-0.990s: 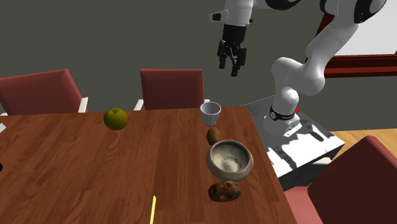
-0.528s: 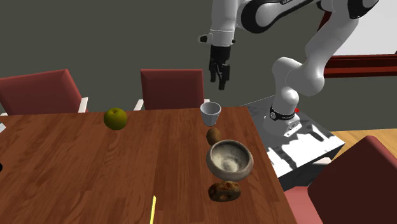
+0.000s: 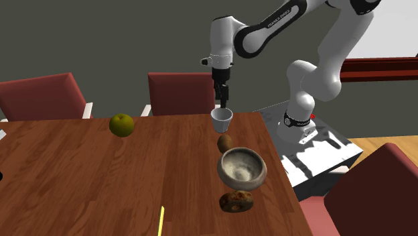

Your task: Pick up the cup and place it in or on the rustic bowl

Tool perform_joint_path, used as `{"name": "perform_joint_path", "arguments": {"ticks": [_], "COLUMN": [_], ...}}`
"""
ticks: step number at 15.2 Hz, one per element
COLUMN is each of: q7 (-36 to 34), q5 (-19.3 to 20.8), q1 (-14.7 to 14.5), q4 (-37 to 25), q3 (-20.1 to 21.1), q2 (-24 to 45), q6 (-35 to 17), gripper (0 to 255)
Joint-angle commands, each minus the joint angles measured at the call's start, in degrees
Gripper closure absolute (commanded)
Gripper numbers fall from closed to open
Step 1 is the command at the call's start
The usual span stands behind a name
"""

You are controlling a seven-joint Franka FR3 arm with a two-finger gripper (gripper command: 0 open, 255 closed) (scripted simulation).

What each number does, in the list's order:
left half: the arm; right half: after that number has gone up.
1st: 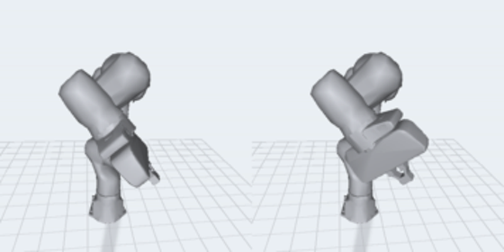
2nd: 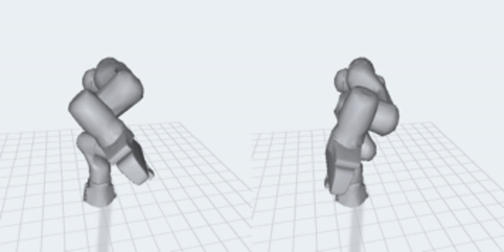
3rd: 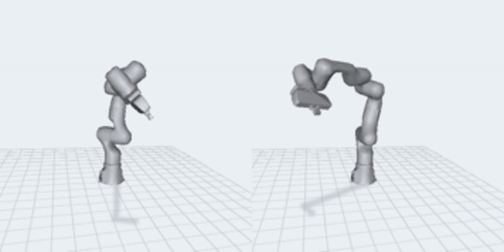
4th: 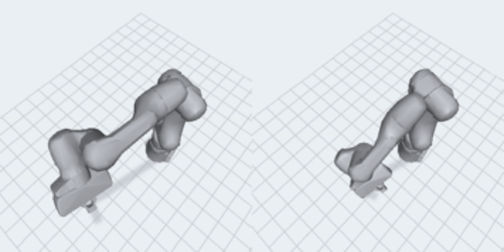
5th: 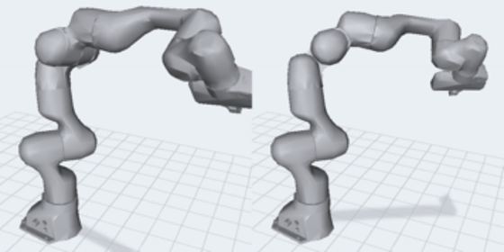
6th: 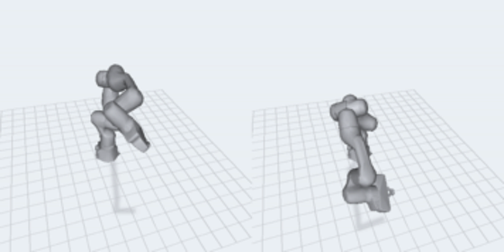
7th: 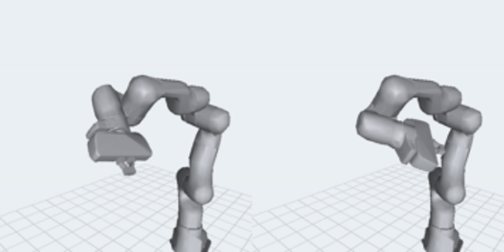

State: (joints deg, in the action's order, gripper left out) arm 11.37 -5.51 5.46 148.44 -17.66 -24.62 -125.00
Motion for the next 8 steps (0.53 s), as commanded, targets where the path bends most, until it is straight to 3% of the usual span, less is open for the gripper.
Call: {"name": "perform_joint_path", "arguments": {"ticks": [1, 8], "q7": [0.96, 2.29], "q5": [-0.87, -2.84], "q1": [-0.25, -1.48], "q4": [0.53, 2.99], "q3": [-0.89, -1.21], "q2": [2.88, 6.47], "q6": [-2.91, -8.83], "gripper": [0, 0]}}
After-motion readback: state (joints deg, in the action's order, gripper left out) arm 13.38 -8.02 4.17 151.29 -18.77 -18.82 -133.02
